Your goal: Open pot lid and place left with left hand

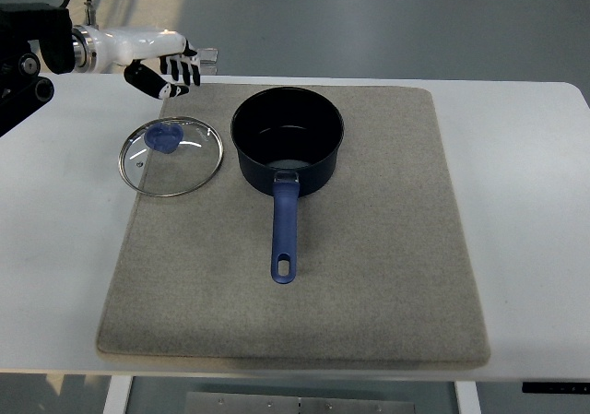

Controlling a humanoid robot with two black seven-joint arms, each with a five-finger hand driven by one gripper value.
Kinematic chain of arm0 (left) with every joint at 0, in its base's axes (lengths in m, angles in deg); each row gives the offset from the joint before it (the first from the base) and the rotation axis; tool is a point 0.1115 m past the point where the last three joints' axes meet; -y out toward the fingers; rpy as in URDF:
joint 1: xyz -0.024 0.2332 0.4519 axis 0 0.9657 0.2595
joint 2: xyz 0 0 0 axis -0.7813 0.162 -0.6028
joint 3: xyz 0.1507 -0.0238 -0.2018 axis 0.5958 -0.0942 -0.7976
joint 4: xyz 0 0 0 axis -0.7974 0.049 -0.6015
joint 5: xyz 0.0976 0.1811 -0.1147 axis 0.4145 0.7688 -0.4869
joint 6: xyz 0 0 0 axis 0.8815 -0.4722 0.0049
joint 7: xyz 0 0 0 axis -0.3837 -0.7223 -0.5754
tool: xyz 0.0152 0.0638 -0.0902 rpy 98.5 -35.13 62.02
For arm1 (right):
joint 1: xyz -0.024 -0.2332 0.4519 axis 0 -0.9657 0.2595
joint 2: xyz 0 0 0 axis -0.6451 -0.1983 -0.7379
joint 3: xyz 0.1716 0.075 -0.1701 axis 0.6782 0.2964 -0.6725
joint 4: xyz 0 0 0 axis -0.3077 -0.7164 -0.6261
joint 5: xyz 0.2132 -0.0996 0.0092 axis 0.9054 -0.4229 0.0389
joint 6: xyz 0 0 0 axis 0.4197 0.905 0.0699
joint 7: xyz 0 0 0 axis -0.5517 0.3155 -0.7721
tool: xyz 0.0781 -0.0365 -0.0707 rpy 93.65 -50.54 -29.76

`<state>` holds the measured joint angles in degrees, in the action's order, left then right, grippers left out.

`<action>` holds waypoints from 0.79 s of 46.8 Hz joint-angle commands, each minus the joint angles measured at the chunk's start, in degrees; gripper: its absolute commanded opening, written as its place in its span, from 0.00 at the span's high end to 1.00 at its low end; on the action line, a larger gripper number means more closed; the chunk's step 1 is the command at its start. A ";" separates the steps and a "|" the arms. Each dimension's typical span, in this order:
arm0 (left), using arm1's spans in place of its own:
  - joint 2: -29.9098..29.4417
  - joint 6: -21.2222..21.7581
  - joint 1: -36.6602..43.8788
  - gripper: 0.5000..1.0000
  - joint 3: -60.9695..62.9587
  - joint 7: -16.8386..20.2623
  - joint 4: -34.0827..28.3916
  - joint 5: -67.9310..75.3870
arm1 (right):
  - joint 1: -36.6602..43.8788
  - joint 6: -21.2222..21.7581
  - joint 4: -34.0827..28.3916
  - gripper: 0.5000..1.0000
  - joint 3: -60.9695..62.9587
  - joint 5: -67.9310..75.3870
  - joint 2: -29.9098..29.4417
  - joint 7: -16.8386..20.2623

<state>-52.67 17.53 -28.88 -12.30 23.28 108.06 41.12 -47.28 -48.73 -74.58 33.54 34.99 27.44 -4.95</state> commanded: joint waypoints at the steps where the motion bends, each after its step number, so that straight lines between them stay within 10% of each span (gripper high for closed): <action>1: 0.09 6.79 1.66 0.02 0.29 -0.02 -0.54 -7.74 | 0.00 0.00 0.00 0.17 0.00 -0.03 0.00 0.00; 25: 10.37 11.11 7.29 0.02 -2.25 -0.02 -13.90 -50.01 | 0.00 0.00 0.00 0.17 0.00 -0.03 0.00 0.00; 37: 11.08 -0.82 8.43 0.01 -4.01 -0.20 -16.54 -68.23 | 0.00 0.00 0.00 0.17 0.00 0.06 0.00 0.00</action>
<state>-41.54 22.72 -20.96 -16.07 23.18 91.97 -25.51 -47.28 -48.73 -74.57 33.50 35.02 27.44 -4.95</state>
